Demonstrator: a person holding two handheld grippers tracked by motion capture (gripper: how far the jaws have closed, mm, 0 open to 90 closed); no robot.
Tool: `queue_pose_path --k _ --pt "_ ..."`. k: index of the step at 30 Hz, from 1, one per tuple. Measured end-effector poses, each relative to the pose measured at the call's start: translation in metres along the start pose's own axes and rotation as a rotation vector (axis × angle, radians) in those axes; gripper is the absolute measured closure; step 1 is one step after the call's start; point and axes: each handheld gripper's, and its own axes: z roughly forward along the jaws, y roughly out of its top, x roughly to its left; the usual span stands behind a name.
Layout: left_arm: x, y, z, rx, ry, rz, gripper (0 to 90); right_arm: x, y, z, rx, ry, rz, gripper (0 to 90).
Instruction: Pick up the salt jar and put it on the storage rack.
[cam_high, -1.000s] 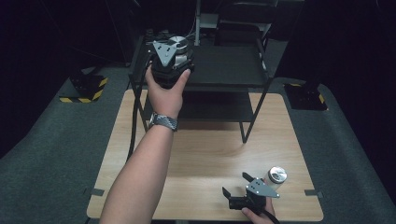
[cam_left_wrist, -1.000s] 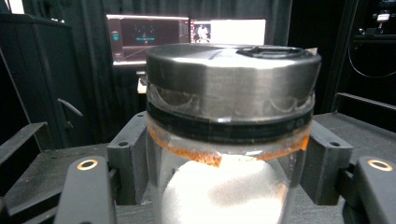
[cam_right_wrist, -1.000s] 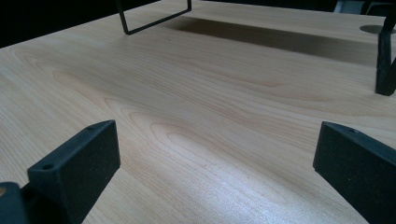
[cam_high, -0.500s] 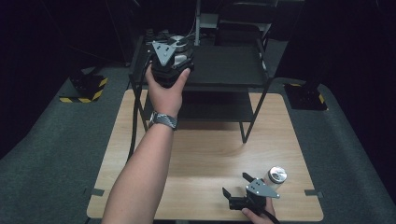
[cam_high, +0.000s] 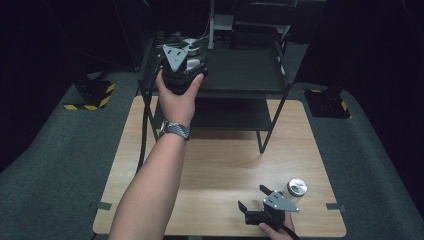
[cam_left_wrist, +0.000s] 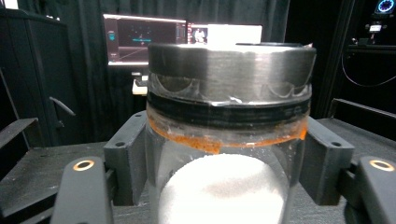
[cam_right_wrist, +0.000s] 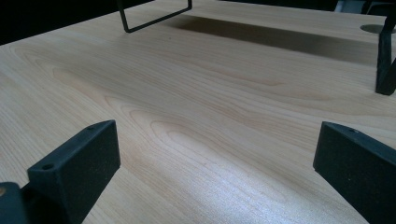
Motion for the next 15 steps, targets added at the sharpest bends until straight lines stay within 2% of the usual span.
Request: queue_pose_path --k 7,10,15 --pt "-0.0004 -0.0010 0.0000 0.003 0.001 -0.013 27.6 0.0004 -0.0001 -0.0001 -0.001 -0.001 -0.004 0.2" --pt "-0.0008 -0.0013 -0.0009 0.000 -0.001 -0.003 25.3 0.0001 -0.0001 -0.0002 -0.001 -0.001 0.003 0.2" --pt "-0.0052 -0.0035 -0.0044 -0.008 0.010 0.012 11.5 0.0003 0.0001 0.0003 0.000 -0.001 0.000 0.3"
